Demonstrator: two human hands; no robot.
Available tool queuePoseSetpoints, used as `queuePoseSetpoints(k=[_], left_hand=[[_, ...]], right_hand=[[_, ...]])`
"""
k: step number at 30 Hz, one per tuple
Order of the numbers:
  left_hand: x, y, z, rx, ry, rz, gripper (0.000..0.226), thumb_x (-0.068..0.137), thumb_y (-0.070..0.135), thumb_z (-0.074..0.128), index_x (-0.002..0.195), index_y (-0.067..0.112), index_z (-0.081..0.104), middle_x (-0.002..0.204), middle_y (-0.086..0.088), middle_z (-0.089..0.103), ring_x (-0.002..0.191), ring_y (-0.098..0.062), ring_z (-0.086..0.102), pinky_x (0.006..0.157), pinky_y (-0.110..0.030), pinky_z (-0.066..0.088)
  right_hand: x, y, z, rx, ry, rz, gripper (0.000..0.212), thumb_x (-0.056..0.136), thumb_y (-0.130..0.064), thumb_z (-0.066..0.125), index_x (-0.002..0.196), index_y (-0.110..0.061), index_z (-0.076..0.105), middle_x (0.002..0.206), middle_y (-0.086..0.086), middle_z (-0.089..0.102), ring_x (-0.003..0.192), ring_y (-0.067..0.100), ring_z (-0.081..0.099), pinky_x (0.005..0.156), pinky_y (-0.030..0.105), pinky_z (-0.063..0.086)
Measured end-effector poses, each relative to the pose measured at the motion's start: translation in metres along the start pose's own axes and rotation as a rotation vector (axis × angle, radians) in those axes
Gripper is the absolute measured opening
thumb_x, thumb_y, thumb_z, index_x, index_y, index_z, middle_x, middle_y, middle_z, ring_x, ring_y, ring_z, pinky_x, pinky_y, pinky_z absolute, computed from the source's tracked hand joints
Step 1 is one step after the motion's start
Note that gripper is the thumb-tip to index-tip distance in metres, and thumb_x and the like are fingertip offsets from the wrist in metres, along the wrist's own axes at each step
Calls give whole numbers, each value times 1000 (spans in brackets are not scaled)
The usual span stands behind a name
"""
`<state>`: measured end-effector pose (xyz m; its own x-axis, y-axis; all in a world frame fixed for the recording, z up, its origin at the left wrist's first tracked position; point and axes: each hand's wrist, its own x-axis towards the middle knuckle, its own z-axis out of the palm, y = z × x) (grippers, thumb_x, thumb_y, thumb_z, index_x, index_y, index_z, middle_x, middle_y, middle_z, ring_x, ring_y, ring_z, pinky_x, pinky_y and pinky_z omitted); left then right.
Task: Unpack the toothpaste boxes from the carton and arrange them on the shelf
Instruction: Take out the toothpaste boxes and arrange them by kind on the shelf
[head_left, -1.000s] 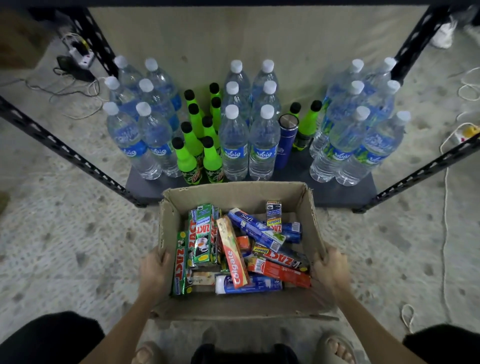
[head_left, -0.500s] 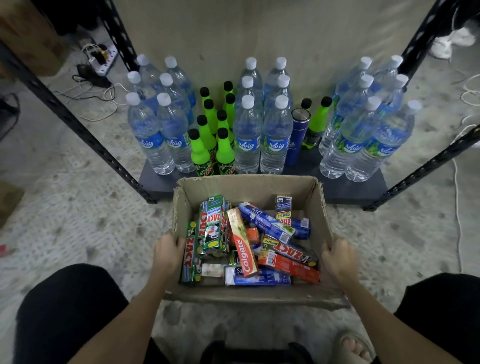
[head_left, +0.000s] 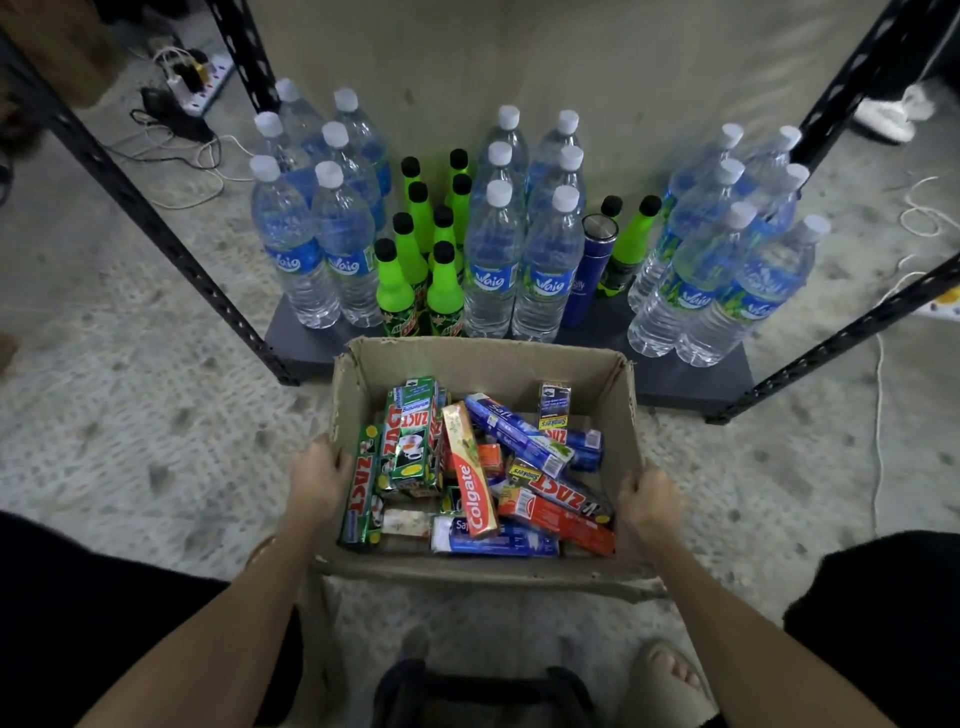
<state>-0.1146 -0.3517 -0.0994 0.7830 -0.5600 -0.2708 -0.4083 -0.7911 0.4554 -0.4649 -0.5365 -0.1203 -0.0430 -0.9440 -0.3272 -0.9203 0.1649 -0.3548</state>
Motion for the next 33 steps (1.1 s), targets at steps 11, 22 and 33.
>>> queuePoseSetpoints(k=[11,22,33], left_hand=[[-21,6,12,275,355,239,44,90,39,58,117,5,48,108,-12,49,100,-29,45,86,-43,43],[-22,36,71,-51,-73,168,67,86,46,69,132,7,40,123,-11,45,114,-24,47,96,-37,45],[-2,46,81,-102,-34,35,60,86,35,72,130,3,46,126,-15,48,117,-27,48,96,-40,48]], right_hand=[[-18,-4,-1,53,321,-123,48,91,-35,58,130,-9,48,118,17,63,115,38,51,103,49,32],[-85,-87,80,-110,-83,-501,77,82,-70,54,141,-21,42,129,0,58,116,21,46,97,38,35],[-88,-101,104,-137,-37,-474,74,79,-53,68,140,-21,40,111,3,72,109,26,57,96,41,34]])
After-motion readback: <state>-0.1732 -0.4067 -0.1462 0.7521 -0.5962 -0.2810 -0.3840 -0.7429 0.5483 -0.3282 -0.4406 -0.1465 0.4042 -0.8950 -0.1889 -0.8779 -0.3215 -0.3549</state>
